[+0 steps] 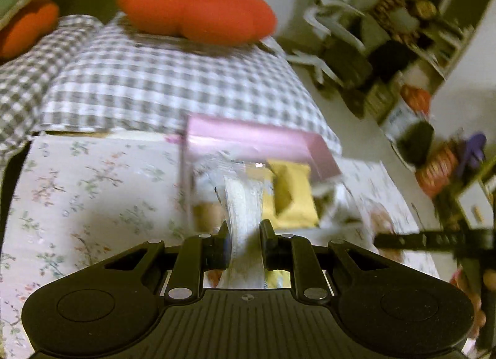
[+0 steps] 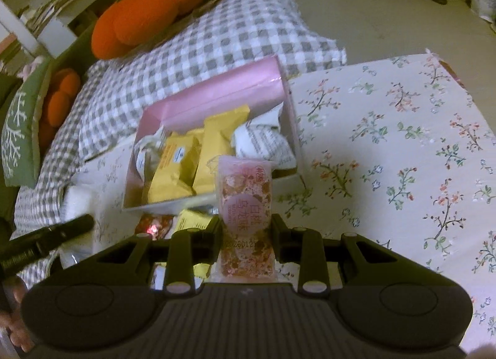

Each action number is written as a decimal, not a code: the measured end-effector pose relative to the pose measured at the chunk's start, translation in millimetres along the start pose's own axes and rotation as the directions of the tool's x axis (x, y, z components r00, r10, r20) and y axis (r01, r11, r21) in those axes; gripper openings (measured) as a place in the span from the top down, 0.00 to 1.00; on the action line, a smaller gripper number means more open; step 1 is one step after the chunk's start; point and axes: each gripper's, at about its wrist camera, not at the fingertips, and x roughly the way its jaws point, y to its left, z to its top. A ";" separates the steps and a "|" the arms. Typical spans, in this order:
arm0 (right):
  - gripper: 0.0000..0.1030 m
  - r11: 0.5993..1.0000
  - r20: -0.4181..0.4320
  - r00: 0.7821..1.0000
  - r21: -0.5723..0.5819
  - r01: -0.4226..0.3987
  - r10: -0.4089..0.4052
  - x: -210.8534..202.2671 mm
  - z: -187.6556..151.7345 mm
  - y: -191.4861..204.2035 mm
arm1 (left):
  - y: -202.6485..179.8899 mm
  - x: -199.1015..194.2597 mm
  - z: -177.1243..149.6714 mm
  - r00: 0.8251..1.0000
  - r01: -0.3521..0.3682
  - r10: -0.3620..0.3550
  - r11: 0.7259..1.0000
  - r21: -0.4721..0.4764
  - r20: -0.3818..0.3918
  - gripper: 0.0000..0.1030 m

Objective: Organize snacks
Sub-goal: 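Carry both held packets over the pink box, then lower both packets into the pink box and open both grippers, then move both tools back over the remaining snacks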

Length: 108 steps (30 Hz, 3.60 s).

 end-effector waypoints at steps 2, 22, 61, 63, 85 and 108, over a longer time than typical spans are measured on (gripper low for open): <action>0.72 1.000 0.012 1.000 0.007 -0.003 0.002 0.5 2.0 0.7 | 7.0 2.0 5.6 1.000 0.000 0.000 1.000 -0.029 0.007 0.84; 0.72 0.991 0.092 0.990 0.072 -0.115 0.108 28.5 23.8 10.5 | 13.0 69.0 24.1 0.999 0.037 -0.037 0.999 -0.037 -0.008 0.84; 0.64 0.990 0.171 0.979 0.061 -0.127 0.115 64.9 36.7 44.4 | 6.3 79.3 44.7 0.995 -0.046 0.037 0.994 0.096 0.094 0.35; 0.64 0.989 0.172 0.978 0.066 -0.131 0.118 60.5 37.1 42.2 | 8.0 75.1 45.5 0.995 -0.052 0.044 0.995 0.083 0.094 0.34; 0.47 0.996 0.035 0.998 -0.070 -0.054 0.056 -0.7 1.3 46.4 | -29.4 7.5 -5.1 0.995 -0.090 0.094 0.991 0.095 -0.041 0.28; 0.39 0.941 -0.141 0.986 -0.337 0.041 -0.094 -8.2 -74.6 21.9 | -56.6 24.6 -90.9 0.974 -0.084 0.109 0.988 0.132 -0.198 0.27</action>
